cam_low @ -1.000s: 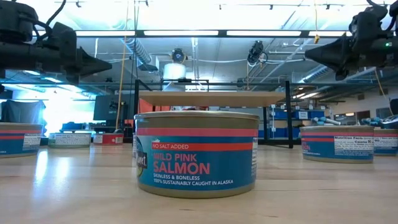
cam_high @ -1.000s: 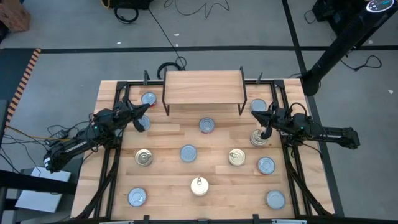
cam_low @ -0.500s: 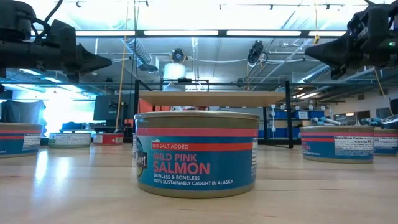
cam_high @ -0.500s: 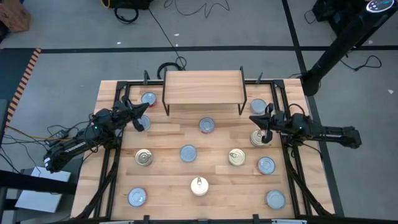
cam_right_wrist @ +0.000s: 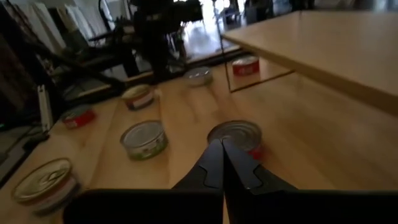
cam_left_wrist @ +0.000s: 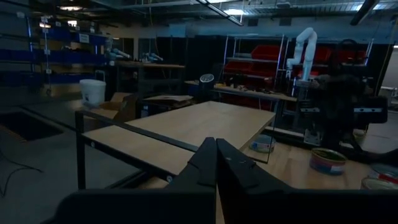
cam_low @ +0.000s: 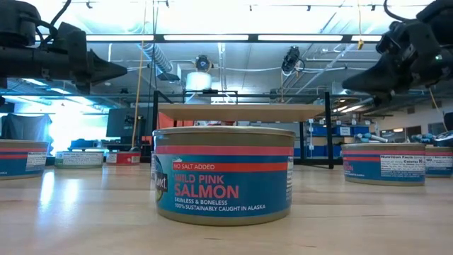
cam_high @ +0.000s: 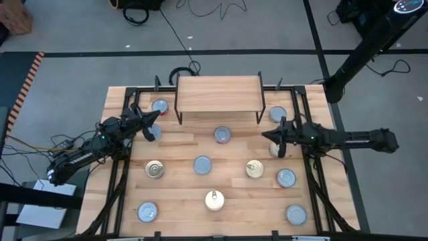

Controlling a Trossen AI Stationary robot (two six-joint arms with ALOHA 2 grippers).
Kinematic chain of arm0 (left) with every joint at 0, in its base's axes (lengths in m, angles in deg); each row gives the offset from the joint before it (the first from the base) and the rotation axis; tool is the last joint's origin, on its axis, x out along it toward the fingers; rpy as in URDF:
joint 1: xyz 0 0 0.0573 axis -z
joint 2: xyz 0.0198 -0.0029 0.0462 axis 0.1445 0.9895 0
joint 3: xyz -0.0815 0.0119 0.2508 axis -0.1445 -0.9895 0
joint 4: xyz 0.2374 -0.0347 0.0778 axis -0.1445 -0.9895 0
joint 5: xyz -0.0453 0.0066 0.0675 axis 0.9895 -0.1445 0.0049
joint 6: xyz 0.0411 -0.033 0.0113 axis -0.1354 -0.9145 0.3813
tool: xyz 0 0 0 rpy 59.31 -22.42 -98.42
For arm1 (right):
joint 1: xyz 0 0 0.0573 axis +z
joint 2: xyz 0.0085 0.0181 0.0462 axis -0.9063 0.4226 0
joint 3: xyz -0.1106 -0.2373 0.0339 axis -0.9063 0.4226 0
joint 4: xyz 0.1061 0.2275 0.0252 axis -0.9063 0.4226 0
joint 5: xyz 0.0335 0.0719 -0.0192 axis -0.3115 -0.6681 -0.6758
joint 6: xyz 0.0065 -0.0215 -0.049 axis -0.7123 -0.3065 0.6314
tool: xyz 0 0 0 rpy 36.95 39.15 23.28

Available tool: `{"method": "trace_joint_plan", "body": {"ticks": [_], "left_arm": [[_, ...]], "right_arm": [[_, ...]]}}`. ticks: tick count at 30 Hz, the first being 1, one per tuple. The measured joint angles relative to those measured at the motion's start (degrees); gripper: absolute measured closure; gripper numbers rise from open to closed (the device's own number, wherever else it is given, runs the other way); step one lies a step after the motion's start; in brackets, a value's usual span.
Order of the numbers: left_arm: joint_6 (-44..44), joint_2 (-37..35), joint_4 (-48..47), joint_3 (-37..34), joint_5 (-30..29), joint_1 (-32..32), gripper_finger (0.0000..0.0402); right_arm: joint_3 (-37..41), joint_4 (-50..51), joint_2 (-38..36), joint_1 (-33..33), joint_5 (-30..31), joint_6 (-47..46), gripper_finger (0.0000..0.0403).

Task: Stack canned seafood by type on shelf
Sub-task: Put the blue pink tuna can on the shelf

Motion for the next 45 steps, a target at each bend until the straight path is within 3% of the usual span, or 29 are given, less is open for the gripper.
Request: {"method": "trace_joint_plan", "body": {"ticks": [9, 22, 27, 35, 40, 45], "left_arm": [[0.0, 0.0, 0.2, 0.0, 0.15, 0.0, 0.0398], [4.63, 0.0, -1.94, 0.0, 0.26, 0.0, 0.0398], [4.95, 0.0, -1.94, 0.02, 0.26, 0.0, 0.0398], [7.86, 0.0, -1.96, 0.01, 0.26, 0.0, 0.0398], [7.93, 0.0, -1.95, 0.01, 0.25, 0.0, 0.0398], [7.7, 0.0, -1.94, 0.0, 0.25, 0.0, 0.0398]], "right_arm": [[-7.11, 1.82, 16.52, 5.5, 0.31, -5.02, 0.0399], [-27.24, 21.31, 41.68, 12.76, -0.87, -8.49, 0.0398], [-32.38, 26.54, 51.35, 14.34, -5.14, -8.81, 0.0398], [-40.23, 35.17, 62.43, 15.32, -5.49, -7.63, 0.0398], [-43.48, 36.01, 66.75, 14.82, -3.56, -5.73, 0.0398], [-46.25, 36.13, 69.52, 13.47, 3.45, -5.62, 0.0398]]}}
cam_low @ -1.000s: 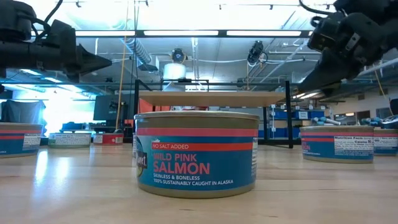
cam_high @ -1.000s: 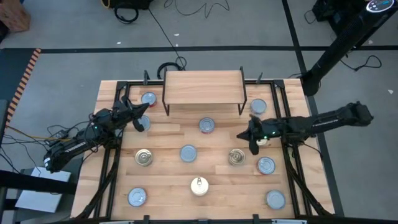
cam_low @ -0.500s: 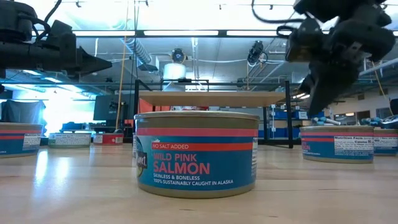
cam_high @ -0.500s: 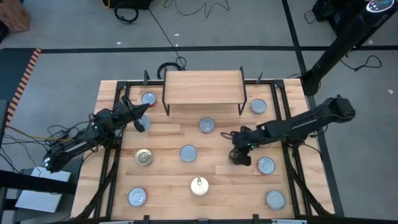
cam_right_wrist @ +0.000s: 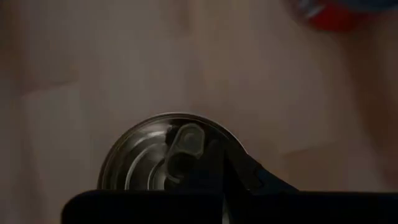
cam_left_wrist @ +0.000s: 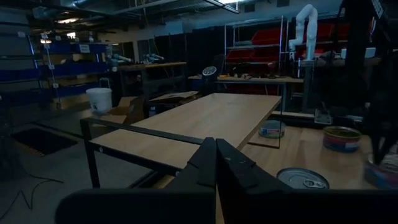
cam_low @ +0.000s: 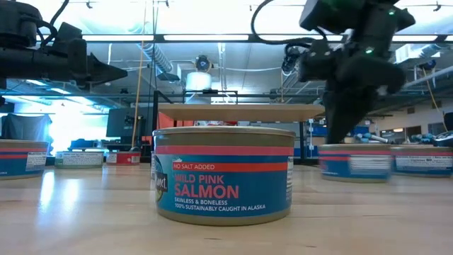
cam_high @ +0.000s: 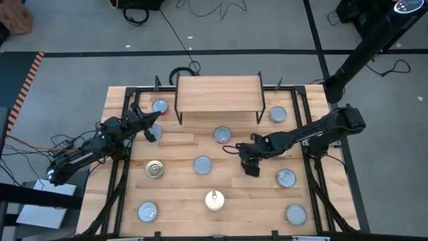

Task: Stack canned seafood by type on shelf
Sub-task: Put the blue pink tuna can on the shelf

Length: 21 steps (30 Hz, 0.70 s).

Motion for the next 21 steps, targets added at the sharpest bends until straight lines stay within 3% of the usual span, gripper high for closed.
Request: {"method": "trace_joint_plan", "body": {"ticks": [6, 12, 16, 21], "left_arm": [[-0.1, 0.0, -0.02, 0.0, -0.01, 0.0, 0.0398], [-0.11, 0.0, -0.15, 0.0, -0.01, 0.02, 0.0398], [-0.13, 0.0, -0.52, 0.0, 0.0, 0.01, 0.0398], [-0.13, 0.0, -0.63, 0.0, 0.01, 0.02, 0.0398]], "right_arm": [[-2.94, -0.44, -0.77, -2.21, 5.86, 0.34, 0.0394], [-5.91, 1.32, -1.88, -2.9, 0.64, 2.53, 0.0379], [-6.43, 8.56, -1.86, -2.9, -3.09, 0.18, 0.0377], [-6.41, 22.4, -1.85, -2.9, -2.9, -6.25, 0.0396]]}}
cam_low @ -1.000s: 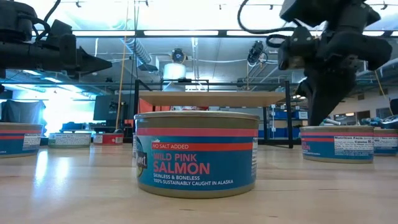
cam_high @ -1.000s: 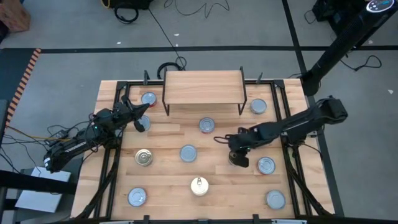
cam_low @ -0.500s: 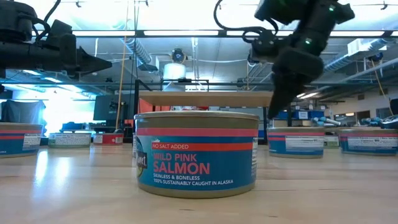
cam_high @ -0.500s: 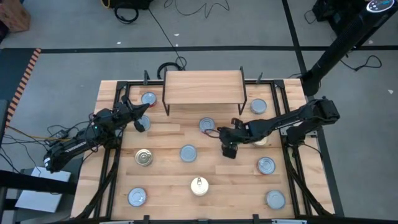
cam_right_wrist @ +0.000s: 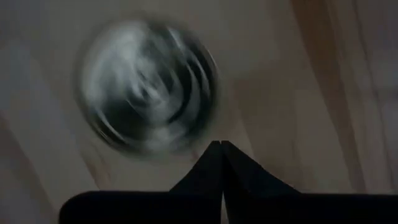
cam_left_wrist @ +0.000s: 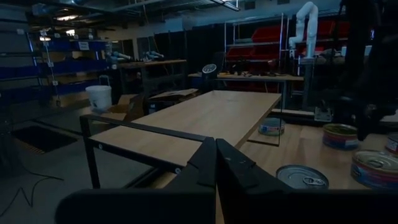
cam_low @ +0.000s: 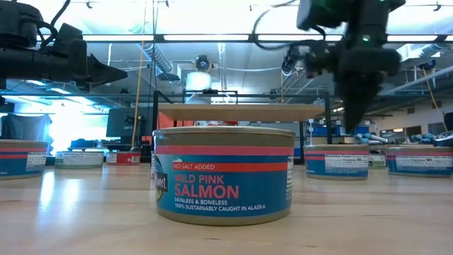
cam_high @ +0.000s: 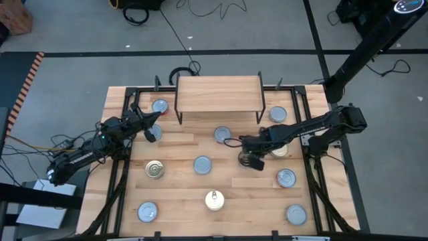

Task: Stack canned seafood by type on shelf
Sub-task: Put the blue pink tuna can on the shelf

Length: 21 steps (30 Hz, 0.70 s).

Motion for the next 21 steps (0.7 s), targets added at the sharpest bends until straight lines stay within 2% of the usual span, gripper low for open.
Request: {"method": "trace_joint_plan", "body": {"ticks": [5, 15, 21], "left_arm": [[-0.02, 0.0, -0.4, 0.01, 0.0, -0.01, 0.0398], [-0.03, 0.0, -1.99, 0.01, 0.0, 0.0, 0.0398], [-0.04, 0.0, -1.99, 0.0, -0.02, 0.0, 0.0398]], "right_arm": [[1.71, 1.86, 0.03, -0.02, -1.87, -2.63, 0.0393], [5.4, -13.08, 0.84, 0.41, -9.39, -0.88, 0.0395], [5.38, -18.17, 0.82, 2.11, -10.99, -0.64, 0.0394]]}}
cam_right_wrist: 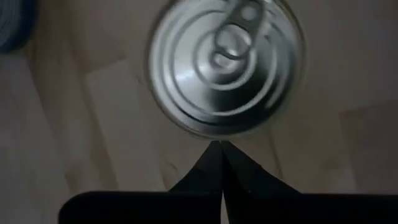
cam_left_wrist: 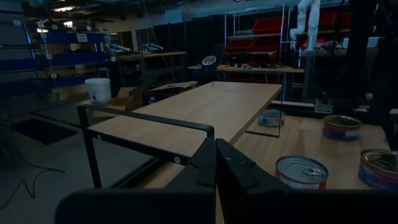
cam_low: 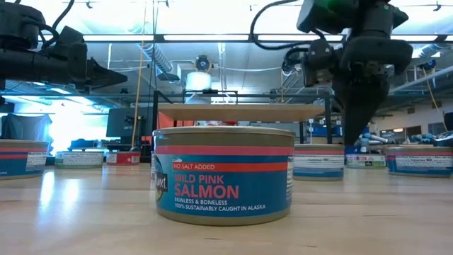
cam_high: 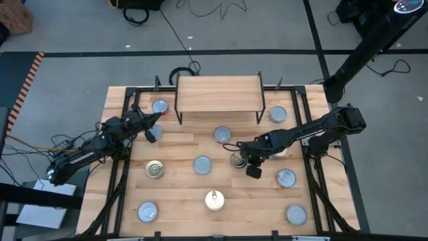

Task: Stack canned seafood by type on shelf
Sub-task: Put the blue pink tuna can on the shelf

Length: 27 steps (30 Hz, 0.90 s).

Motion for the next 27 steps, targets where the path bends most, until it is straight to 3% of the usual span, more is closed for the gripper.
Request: {"method": "trace_joint_plan", "body": {"ticks": [8, 16, 27], "left_arm": [[0.0, 0.0, 0.0, 0.0, 0.0, -0.01, 0.0398], [3.15, 0.0, 0.04, 0.02, -0.02, 0.0, 0.0398], [4.24, 0.0, 0.09, 0.0, -0.26, -0.02, 0.0398]], "right_arm": [[-2.46, 1.22, -0.01, 2.31, 0.1, 1.23, 0.0365], [-4.55, 0.26, -0.05, 3.45, 5.08, 9.81, 0.033], [-4.58, -0.19, 0.35, 4.9, 5.14, 19.33, 0.0327]]}}
